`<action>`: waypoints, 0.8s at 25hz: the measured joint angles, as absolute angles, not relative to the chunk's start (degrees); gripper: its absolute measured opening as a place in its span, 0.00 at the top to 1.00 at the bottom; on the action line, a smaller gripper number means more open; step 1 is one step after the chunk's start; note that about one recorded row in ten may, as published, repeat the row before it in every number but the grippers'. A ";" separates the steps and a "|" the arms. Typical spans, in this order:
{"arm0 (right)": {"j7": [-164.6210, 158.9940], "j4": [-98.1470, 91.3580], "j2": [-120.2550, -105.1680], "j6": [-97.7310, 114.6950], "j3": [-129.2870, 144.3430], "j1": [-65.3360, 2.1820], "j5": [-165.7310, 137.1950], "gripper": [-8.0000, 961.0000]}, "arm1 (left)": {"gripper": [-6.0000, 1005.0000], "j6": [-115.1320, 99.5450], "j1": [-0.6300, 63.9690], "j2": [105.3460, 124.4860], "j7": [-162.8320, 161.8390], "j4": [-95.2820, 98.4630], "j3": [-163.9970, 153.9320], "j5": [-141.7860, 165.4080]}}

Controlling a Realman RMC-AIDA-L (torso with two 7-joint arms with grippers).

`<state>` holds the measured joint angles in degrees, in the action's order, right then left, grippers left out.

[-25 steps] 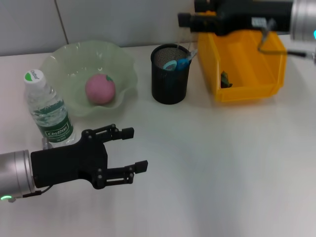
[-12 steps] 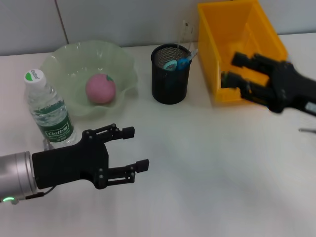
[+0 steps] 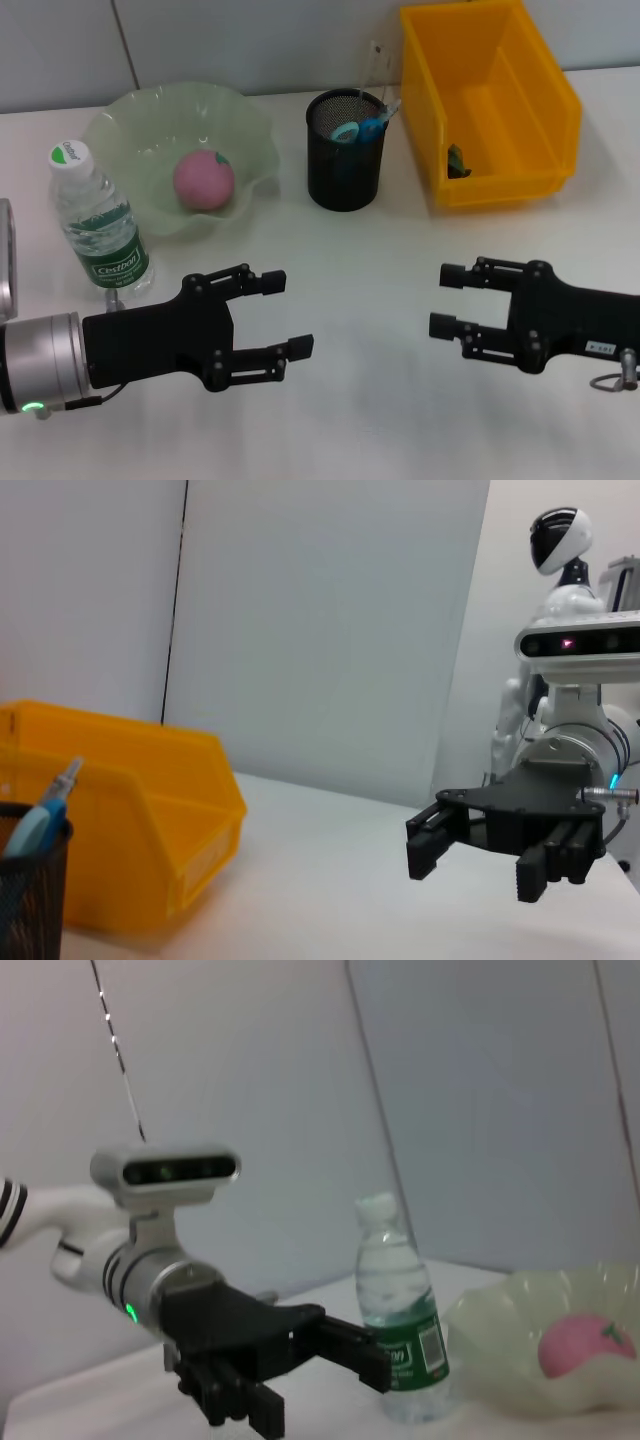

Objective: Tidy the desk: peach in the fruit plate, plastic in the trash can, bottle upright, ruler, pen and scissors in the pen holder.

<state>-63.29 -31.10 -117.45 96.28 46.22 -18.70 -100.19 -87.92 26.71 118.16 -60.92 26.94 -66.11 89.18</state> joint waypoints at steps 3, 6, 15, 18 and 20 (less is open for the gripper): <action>-61.93 -30.26 -117.46 95.67 46.37 -18.77 -100.64 0.33 | 0.19 -87.82 26.77 118.07 -61.18 26.90 -66.08 89.64; -60.94 -29.22 -117.52 94.85 46.41 -19.38 -102.12 0.33 | 0.19 -87.70 26.80 117.50 -62.72 26.82 -66.05 91.01; -60.08 -28.70 -118.12 93.42 46.49 -19.98 -104.75 0.33 | 0.19 -88.21 26.60 117.21 -63.64 26.80 -65.73 95.26; -60.07 -28.67 -118.12 93.57 46.43 -19.99 -104.77 0.33 | 0.19 -88.29 26.54 116.99 -63.75 26.80 -65.75 95.28; -60.07 -28.66 -118.13 93.71 46.42 -20.03 -104.77 0.33 | 0.19 -88.32 26.49 116.71 -63.77 26.80 -66.01 95.28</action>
